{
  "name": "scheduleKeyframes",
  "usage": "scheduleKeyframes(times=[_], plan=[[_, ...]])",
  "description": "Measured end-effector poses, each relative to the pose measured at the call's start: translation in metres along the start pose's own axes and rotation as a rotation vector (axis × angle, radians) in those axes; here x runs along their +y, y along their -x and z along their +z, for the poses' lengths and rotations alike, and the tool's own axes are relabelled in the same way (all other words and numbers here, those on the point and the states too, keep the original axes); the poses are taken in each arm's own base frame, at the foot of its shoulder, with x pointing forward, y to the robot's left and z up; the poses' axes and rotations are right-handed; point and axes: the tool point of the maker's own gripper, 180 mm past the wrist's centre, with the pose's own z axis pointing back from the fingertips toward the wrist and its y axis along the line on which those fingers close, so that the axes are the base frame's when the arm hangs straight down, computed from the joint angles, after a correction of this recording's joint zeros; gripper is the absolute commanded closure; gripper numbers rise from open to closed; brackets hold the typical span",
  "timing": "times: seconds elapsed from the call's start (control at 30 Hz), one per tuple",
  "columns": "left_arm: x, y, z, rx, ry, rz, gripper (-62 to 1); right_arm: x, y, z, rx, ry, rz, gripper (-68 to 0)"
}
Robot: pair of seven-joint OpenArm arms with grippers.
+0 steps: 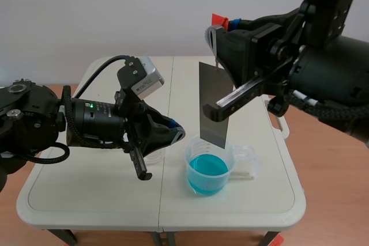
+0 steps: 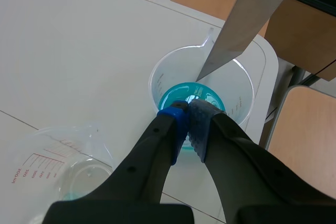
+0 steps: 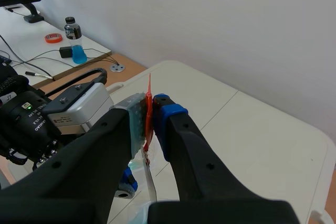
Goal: Hold the metal plate by the orange handle, dip it into the blue solution, take it out and point at it, then put the plate back in the beaker on the left.
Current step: 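Point at the plate with the left hand, then lower the plate into the blue solution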
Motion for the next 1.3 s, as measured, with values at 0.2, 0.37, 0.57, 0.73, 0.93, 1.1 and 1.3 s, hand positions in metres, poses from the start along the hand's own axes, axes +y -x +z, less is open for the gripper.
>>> scheduleKeyframes(times=[0.2, 0.37, 0.57, 0.73, 0.93, 1.1, 1.3], plan=[[0.0, 0.0, 0.0, 0.0, 0.0, 0.0, -1.6, 0.0, 0.0, 0.0, 0.0, 0.0, 0.0, -1.3], [0.001, 0.0, 0.0, 0.0, -0.002, 0.0, -1.6, 0.0, 0.001, 0.0, 0.003, 0.0, 0.0, -1.3], [0.014, 0.002, 0.017, -0.022, -0.06, 0.024, -1.6, 0.0, 0.002, 0.0, 0.008, 0.0, 0.0, -1.3], [0.032, 0.009, 0.051, -0.053, -0.191, 0.054, -1.6, 0.0, 0.002, 0.0, 0.011, 0.0, 0.0, -1.3], [0.041, 0.02, 0.1, -0.042, -0.335, 0.061, -1.6, 0.0, 0.002, 0.0, 0.012, 0.0, 0.0, -1.3], [0.041, 0.037, 0.14, 0.005, -0.439, 0.073, -1.6, 0.0, 0.003, 0.0, 0.015, 0.0, 0.0, -1.3], [0.027, 0.074, 0.179, 0.111, -0.519, 0.128, -1.6, 0.0, 0.003, 0.0, 0.015, 0.0, 0.0, -1.3]])
